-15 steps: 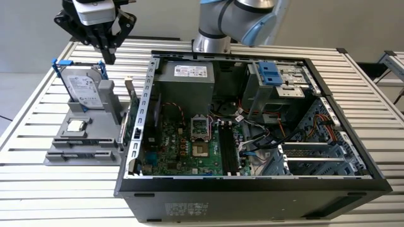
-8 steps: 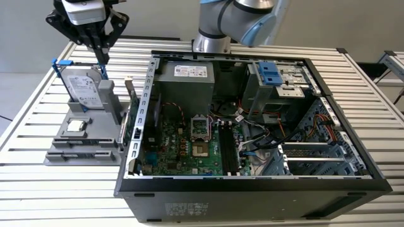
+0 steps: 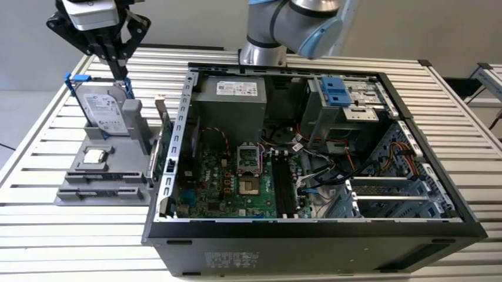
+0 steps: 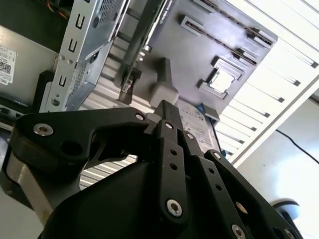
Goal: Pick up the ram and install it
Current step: 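Reach for the ram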
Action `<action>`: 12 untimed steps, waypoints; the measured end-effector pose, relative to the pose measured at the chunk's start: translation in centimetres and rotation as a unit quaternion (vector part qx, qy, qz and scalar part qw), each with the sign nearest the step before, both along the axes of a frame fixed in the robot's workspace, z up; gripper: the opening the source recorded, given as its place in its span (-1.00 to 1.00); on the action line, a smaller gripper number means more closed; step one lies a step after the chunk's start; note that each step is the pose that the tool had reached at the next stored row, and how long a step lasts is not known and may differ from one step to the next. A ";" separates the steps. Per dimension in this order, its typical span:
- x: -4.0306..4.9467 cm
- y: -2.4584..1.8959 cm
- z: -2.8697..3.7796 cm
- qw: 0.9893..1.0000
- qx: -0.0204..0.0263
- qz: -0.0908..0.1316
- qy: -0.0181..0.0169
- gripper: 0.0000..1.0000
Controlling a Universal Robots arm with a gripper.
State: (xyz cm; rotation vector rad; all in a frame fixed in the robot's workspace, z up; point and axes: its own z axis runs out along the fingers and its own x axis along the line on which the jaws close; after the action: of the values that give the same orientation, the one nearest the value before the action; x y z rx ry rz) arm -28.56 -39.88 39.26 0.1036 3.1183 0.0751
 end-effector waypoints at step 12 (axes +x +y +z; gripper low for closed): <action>-1.87 0.00 0.00 1.000 0.000 0.000 0.000 -1.00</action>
State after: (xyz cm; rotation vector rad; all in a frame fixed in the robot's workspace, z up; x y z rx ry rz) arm -30.43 -39.88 39.26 0.1031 3.1184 0.0750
